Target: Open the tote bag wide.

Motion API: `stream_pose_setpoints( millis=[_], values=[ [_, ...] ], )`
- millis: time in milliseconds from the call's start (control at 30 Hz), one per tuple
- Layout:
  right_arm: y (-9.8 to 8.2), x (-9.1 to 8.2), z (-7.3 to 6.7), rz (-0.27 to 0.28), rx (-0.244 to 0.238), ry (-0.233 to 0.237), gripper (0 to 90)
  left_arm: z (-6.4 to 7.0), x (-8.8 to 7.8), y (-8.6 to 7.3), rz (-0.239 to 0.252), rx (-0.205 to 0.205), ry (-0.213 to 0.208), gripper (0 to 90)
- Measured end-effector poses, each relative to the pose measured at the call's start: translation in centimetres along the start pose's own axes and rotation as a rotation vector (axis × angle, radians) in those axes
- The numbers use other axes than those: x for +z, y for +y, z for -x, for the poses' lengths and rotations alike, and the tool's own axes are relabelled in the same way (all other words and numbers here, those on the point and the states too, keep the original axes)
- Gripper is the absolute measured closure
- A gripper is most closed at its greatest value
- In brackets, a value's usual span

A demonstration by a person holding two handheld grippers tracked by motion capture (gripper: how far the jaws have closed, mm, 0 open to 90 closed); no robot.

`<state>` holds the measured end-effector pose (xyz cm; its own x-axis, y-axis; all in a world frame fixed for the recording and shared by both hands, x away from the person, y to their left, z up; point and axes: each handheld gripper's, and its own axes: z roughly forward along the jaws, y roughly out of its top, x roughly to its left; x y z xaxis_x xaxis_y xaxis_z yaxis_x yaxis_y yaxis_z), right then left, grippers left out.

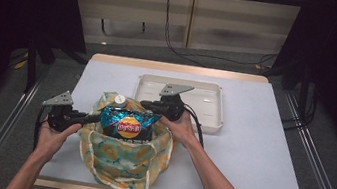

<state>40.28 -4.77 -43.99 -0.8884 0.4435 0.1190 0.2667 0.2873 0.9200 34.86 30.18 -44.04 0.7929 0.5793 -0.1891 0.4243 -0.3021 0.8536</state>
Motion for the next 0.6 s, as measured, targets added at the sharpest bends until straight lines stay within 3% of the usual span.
stream_pose_setpoints(
  millis=[267, 333, 400, 500, 600],
  values=[
    [-1.6, 1.0, 0.1, -0.069, -0.001, -0.022, 90.0, -0.1, 1.2, -1.5, -0.069, -0.001, -0.001, 88.8],
    [-1.8, 1.1, 0.2, -0.077, -0.003, -0.023, 90.0, -0.2, 1.2, -1.7, -0.067, -0.005, -0.002, 88.8],
    [-2.6, 1.4, 0.2, -0.075, 0.027, -0.008, 90.0, -0.5, 1.3, -2.1, -0.068, -0.018, -0.005, 88.5],
    [-3.1, 1.6, 0.0, -0.088, 0.022, -0.013, 90.0, -0.6, 1.3, -2.4, -0.066, -0.031, -0.005, 88.5],
    [-3.5, 1.6, 0.2, -0.077, 0.039, -0.022, 84.9, -0.6, 1.0, -2.6, -0.066, -0.028, 0.001, 88.2]
  ],
)
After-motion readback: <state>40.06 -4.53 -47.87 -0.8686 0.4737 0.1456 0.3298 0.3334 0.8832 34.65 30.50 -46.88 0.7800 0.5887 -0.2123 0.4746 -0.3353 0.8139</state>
